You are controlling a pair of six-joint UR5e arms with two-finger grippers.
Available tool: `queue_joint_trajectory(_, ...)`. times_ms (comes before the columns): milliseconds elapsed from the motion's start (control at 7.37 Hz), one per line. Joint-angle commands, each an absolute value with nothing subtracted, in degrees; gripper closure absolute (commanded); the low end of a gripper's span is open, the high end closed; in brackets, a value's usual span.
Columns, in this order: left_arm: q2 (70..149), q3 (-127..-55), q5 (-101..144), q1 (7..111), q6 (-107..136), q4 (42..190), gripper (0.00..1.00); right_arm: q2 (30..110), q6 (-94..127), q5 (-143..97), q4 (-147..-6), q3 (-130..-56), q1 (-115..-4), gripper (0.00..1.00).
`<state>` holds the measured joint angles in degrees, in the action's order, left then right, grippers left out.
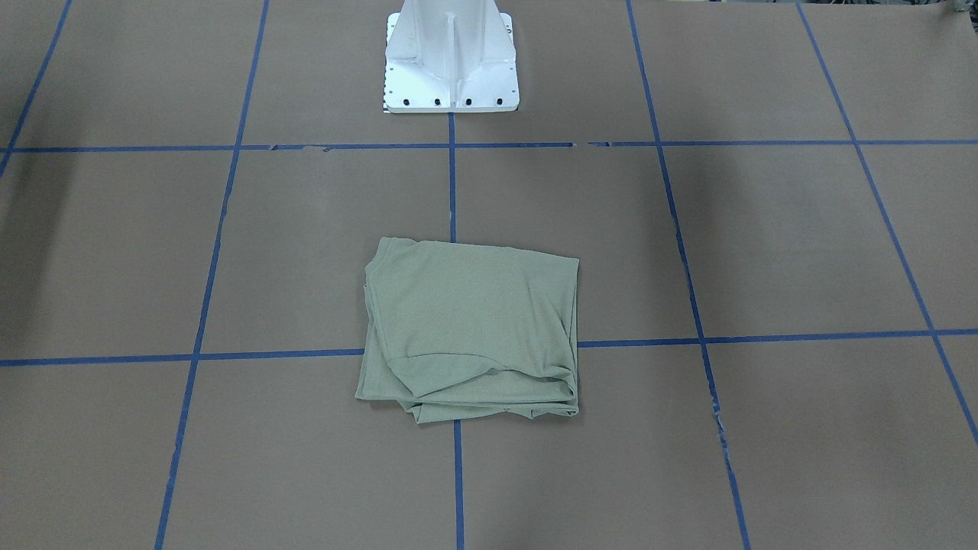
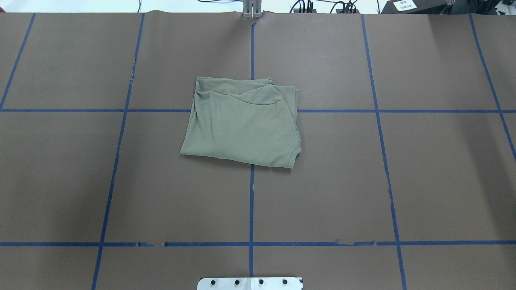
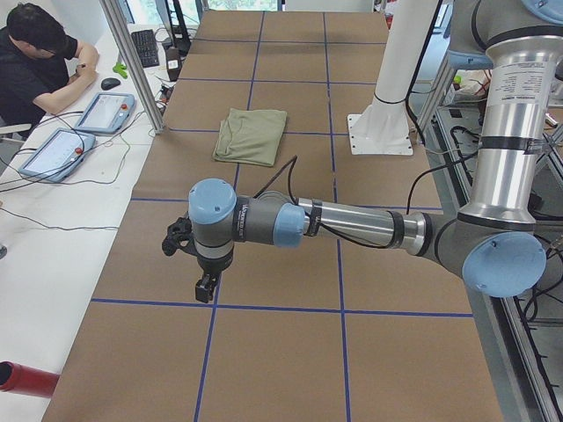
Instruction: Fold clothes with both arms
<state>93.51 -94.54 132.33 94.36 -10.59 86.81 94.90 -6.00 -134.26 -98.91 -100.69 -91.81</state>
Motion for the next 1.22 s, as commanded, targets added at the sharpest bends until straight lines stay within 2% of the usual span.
queue_joint_trajectory(0,92.9,-95.9,132.5,94.4,-3.8,85.6,0.00,96.0,-3.0,-132.0,-94.9,-101.7,-91.4,0.00)
queue_joint_trajectory(679,91.4,-94.8,132.2,94.3,-3.4,88.9,0.00,96.3,-1.0,-131.2,-93.3,-101.7,-89.8,0.00)
queue_joint_trajectory(1086,89.0,-97.6,132.5,94.0,-4.0,89.0,0.00,96.3,-0.9,-131.2,-93.1,-101.9,-89.8,0.00)
